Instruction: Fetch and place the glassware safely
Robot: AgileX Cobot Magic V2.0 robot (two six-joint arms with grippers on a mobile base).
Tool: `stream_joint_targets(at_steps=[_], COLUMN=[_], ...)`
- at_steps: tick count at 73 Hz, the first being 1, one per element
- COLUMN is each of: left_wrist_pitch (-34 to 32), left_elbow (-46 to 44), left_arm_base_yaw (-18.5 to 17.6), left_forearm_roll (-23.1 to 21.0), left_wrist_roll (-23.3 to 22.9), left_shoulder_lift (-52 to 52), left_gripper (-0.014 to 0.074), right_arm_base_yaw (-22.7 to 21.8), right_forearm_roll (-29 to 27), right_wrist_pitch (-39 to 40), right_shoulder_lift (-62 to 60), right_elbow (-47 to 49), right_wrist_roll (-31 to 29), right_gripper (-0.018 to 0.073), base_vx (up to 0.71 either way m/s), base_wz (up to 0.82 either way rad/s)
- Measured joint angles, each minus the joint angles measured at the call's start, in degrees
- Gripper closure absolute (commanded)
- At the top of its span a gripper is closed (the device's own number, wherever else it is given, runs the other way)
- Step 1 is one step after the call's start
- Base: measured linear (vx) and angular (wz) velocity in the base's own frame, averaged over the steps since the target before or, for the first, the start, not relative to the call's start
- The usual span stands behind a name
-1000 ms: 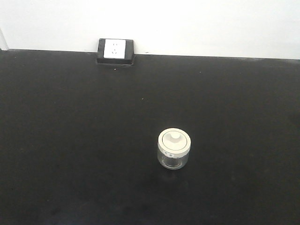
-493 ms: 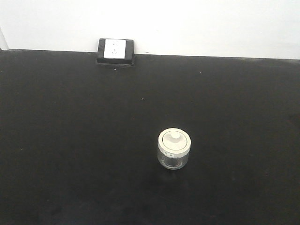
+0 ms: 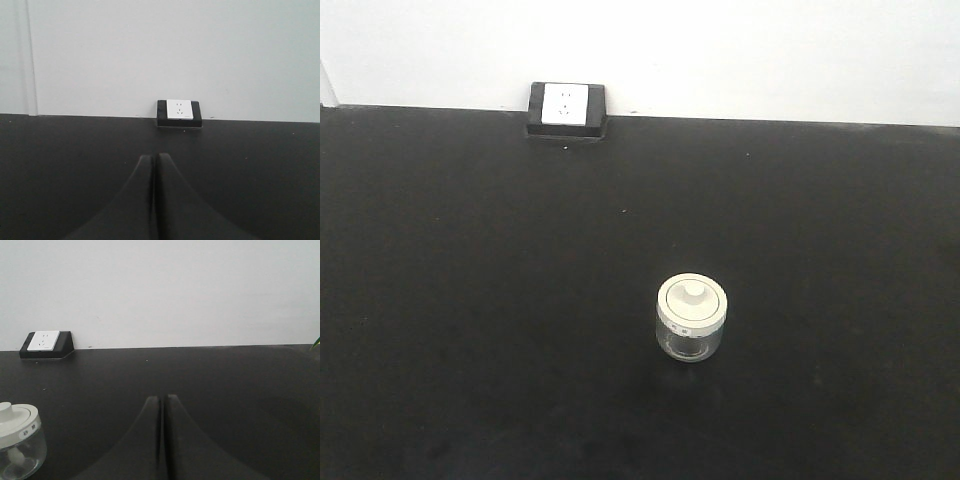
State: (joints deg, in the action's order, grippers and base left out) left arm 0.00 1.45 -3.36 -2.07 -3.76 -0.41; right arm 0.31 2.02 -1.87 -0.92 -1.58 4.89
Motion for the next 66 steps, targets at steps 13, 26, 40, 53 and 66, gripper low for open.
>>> stream_joint_targets(at_steps=[13, 26, 40, 53, 66], left_wrist_pitch=[0.0, 0.0, 0.0, 0.0, 0.0], left_elbow=[0.0, 0.0, 0.0, 0.0, 0.0], left_arm_base_yaw=[0.0, 0.0, 0.0, 0.0, 0.0], left_forearm_roll=[0.0, 0.0, 0.0, 0.0, 0.0], left_wrist_roll=[0.0, 0.0, 0.0, 0.05, 0.05], left_shoulder_lift=[0.0, 0.0, 0.0, 0.0, 0.0], left_gripper=[0.0603, 0.0603, 0.0603, 0.0603, 0.0603], right_arm_base_yaw=[0.0, 0.0, 0.0, 0.0, 0.0], right_forearm_roll=[-0.12, -0.12, -0.12, -0.12, -0.12], right_wrist_pitch=[0.01, 0.01, -0.04, -0.09, -0.09], right_shoulder_lift=[0.0, 0.0, 0.0, 0.0, 0.0], right_elbow=[0.0, 0.0, 0.0, 0.0, 0.0], right_wrist_roll=[-0.42, -0.42, -0.42, -0.43, -0.43], right_gripper=[0.0567, 0.0567, 0.0567, 0.0567, 0.0567], base_vx=[0.0, 0.0, 0.0, 0.0, 0.0], base_wz=[0.0, 0.0, 0.0, 0.0, 0.0])
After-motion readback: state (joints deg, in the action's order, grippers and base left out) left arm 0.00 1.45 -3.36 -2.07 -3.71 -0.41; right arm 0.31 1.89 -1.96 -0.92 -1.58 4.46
